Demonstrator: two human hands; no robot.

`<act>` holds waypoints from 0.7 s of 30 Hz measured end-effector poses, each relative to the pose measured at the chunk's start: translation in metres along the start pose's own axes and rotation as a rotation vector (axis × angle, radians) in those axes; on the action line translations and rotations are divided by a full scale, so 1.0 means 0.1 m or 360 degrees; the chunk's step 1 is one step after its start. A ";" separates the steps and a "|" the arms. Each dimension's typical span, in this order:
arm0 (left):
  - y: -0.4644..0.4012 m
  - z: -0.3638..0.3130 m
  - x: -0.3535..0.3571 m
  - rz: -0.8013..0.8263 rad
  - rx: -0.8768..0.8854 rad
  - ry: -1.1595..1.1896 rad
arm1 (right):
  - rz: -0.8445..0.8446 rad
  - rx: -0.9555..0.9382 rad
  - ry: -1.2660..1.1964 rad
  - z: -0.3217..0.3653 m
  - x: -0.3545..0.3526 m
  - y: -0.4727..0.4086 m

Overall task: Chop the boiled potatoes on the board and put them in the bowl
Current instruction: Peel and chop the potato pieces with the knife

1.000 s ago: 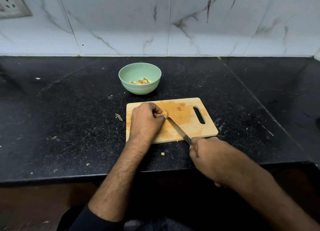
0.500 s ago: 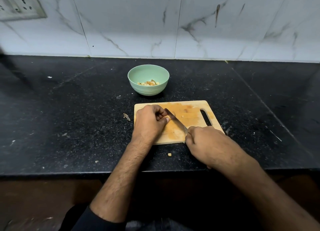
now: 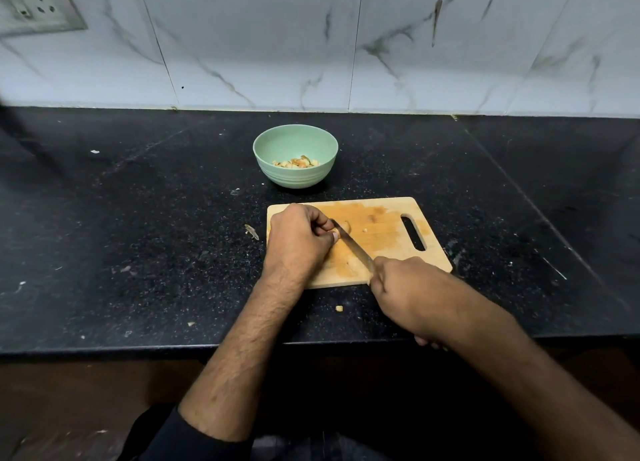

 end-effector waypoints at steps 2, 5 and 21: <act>0.01 0.00 -0.02 -0.0002 -0.0009 -0.0006 | 0.0068 0.0013 -0.0023 -0.05 0.00 0.10; 0.04 -0.01 -0.04 -0.0040 0.0006 0.0000 | 0.0107 0.0027 -0.0030 -0.10 -0.01 0.21; 0.15 0.09 -0.02 -0.0095 0.0138 0.0085 | -0.0423 0.0054 -0.0109 -0.16 -0.07 0.13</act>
Point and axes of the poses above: each hand's wrist, its own y-axis away from the middle knuckle, its own x-axis out of the palm, z = x × y, the point moved 4 cm from there along -y, towards the middle knuckle, and after that the axes turned 4 degrees about -y, right-handed, at the moved point
